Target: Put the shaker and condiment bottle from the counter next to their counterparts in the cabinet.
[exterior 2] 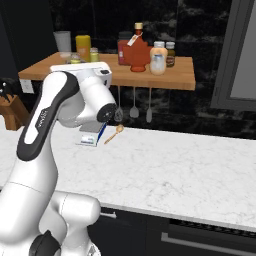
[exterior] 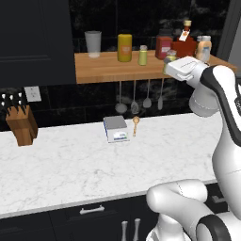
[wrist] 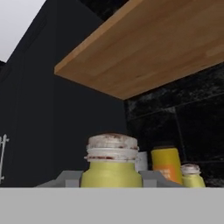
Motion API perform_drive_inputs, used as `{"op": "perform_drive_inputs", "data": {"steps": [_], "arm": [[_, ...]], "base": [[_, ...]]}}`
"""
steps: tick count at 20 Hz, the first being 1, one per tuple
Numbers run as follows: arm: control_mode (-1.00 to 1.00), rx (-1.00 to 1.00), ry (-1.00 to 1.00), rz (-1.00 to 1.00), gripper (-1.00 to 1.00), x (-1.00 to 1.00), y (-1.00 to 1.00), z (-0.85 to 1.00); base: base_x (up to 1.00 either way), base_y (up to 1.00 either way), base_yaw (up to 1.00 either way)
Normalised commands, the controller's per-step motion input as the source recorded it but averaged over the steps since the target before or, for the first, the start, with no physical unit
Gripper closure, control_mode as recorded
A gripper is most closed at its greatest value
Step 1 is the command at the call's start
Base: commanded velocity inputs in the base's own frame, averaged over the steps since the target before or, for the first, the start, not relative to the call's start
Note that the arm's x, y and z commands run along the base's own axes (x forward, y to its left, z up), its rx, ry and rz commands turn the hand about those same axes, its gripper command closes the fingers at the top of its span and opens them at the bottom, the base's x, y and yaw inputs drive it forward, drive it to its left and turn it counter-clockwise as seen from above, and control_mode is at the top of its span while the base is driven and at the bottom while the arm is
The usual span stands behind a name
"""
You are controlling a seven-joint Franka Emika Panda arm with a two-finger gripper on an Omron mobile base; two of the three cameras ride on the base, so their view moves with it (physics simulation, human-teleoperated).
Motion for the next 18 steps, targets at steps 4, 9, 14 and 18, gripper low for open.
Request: {"op": "perform_drive_inputs", "data": {"steps": [4,9,14,18], "arm": [[-1.00,0.00,0.01,0.00,1.00,0.19,0.00,-0.04],[-1.00,0.00,0.02,0.00,1.00,0.22,0.00,-0.02],[-1.00,0.00,0.02,0.00,1.00,0.25,0.00,-0.01],[-1.00,0.00,0.01,0.00,1.00,0.20,0.00,-0.04]], "base": [[0.00,0.00,0.00],[0.00,0.00,0.00],[0.00,0.00,0.00],[0.00,0.00,0.00]]}}
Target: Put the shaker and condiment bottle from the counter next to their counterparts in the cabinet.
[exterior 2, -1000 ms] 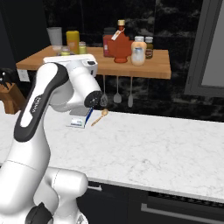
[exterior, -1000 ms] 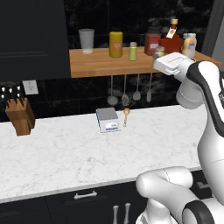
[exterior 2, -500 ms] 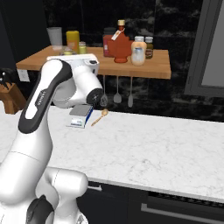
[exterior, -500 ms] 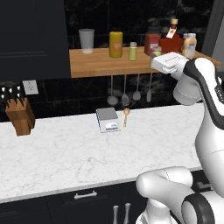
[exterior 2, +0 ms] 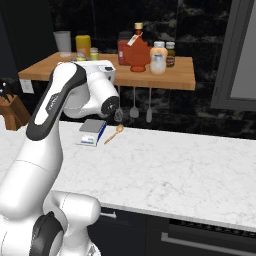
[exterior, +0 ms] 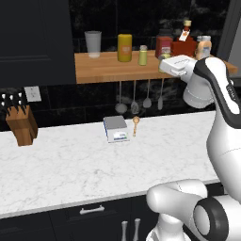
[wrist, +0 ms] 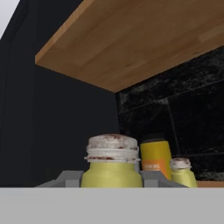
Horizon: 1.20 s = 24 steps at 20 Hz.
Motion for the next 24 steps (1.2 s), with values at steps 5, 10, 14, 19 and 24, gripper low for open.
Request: {"op": "perform_drive_inputs", "data": {"steps": [5,10,14,19,24], "arm": [[-1.00,0.00,0.01,0.00,1.00,0.13,0.00,-0.05],[-1.00,0.00,0.00,0.00,1.00,0.07,0.00,-0.09],[-1.00,0.00,0.00,0.00,1.00,0.13,0.00,-0.04],[-1.00,0.00,0.01,-0.01,1.00,0.21,0.00,0.00],[-1.00,0.00,0.01,-0.02,1.00,0.21,0.00,-0.03]], "base": [[0.00,0.00,0.00],[0.00,0.00,0.00],[0.00,0.00,0.00],[0.00,0.00,0.00],[0.00,0.00,0.00]]}}
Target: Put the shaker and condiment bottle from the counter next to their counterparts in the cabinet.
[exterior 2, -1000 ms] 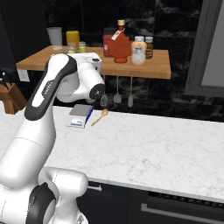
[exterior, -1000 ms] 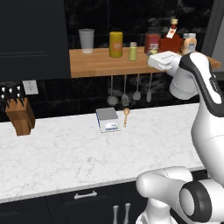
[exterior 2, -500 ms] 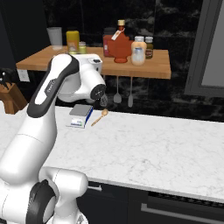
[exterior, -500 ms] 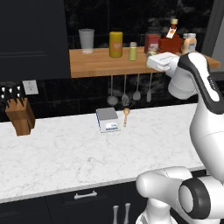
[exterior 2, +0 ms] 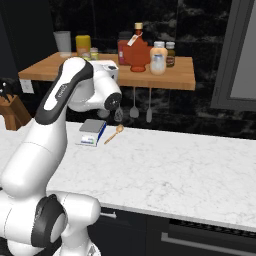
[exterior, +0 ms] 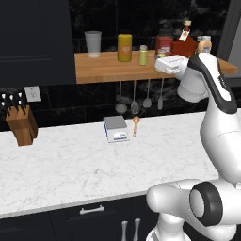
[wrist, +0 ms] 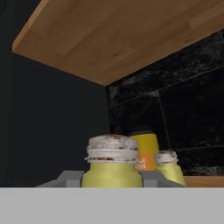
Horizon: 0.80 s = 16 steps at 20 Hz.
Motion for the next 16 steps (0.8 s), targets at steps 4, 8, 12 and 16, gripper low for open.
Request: {"op": "perform_drive_inputs", "data": {"steps": [4,8,12,16], "arm": [[-1.00,0.00,0.00,-0.02,1.00,0.15,0.00,-0.05],[-1.00,0.00,0.00,-0.01,1.00,0.08,0.00,-0.05],[-1.00,0.00,0.00,-0.02,1.00,0.08,0.00,-0.04],[-1.00,0.00,0.00,-0.02,1.00,0.15,0.00,-0.01]], "base": [[0.00,0.00,0.00],[0.00,0.00,0.00],[0.00,0.00,0.00],[0.00,0.00,0.00]]}}
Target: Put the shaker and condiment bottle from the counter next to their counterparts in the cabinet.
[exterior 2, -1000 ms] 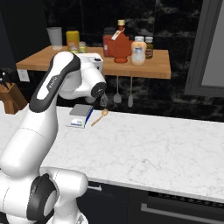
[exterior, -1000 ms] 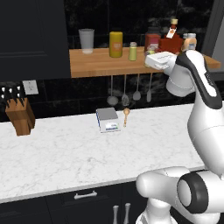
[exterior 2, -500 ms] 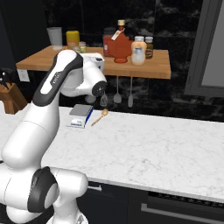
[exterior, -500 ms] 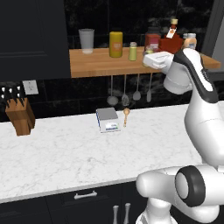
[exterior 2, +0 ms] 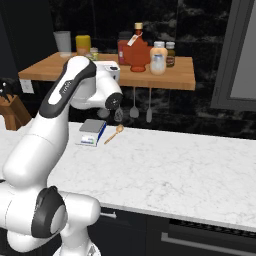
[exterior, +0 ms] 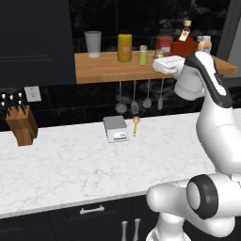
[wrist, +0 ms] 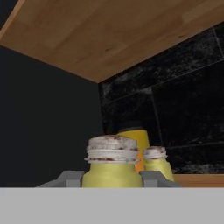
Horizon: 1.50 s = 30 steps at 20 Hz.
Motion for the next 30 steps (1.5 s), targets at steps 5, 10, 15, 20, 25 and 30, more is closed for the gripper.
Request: {"op": "perform_drive_inputs", "data": {"steps": [5,10,15,20,25,30], "arm": [[-1.00,0.00,0.00,-0.02,1.00,0.23,0.00,0.00],[-1.00,0.00,0.00,-0.02,1.00,0.18,0.00,-0.03],[-1.00,0.00,0.00,-0.02,1.00,0.18,0.00,-0.08],[-1.00,0.00,0.00,-0.01,1.00,0.17,0.00,-0.08],[-1.00,-0.01,0.00,-0.02,1.00,0.22,0.00,-0.05],[-1.00,-0.01,0.00,-0.01,1.00,0.22,0.00,-0.06]], "base": [[0.00,0.00,0.00],[0.00,0.00,0.00],[0.00,0.00,0.00],[0.00,0.00,0.00],[0.00,0.00,0.00],[0.00,0.00,0.00]]}}
